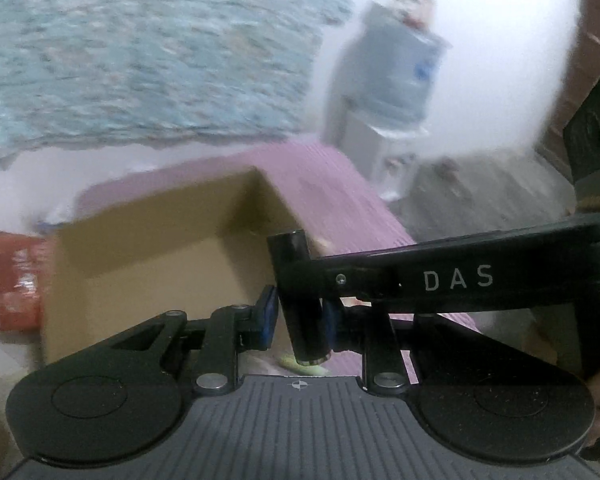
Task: Organize rigid objects
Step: 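Carry the black cylinder into the cardboard box and open the right gripper, then move the right gripper to the green-and-yellow glue stick and grasp it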
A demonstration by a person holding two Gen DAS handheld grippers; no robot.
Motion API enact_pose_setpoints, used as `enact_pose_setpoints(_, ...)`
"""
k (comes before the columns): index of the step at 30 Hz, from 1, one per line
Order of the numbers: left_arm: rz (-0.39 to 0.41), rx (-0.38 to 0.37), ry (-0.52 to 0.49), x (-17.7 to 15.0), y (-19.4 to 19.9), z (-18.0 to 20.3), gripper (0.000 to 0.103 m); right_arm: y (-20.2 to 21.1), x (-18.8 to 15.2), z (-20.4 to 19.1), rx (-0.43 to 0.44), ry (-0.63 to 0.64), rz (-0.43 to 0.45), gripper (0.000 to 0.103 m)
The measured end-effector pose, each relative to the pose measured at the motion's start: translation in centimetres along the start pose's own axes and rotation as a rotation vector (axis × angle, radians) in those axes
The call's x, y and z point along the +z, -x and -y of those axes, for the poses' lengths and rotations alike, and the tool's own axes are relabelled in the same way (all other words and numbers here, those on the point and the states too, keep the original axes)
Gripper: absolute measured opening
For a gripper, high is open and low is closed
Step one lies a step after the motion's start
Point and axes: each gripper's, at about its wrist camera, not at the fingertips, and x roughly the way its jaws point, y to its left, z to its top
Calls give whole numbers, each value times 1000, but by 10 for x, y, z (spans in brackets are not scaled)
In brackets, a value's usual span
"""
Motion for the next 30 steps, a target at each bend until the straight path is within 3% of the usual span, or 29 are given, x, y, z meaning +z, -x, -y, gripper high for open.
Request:
enact_pose_setpoints(5, -29, 94, 91, 22, -4, -57, 23, -65, 48, -41, 97, 19, -84, 22)
enact_pose_setpoints(10, -159, 100, 196, 33, -46, -111, 23, -136, 73, -58, 115, -13, -216, 18)
enact_pose_setpoints(16, -292, 109, 266, 26, -98, -148, 23, -212, 77, -32, 94, -133, -374, 18)
enact_pose_setpoints(19, -326, 136, 291, 12, -101, -158, 23, -239, 67, -10, 95, -226, -424, 18)
enact_pose_setpoints(24, -288, 145, 298, 12, -85, -165, 25, -234, 63, 8, 133, -288, -397, 18)
enact_pose_setpoints(30, -198, 146, 296, 27, -50, -162, 30, -174, 70, 20, 144, -302, -293, 19)
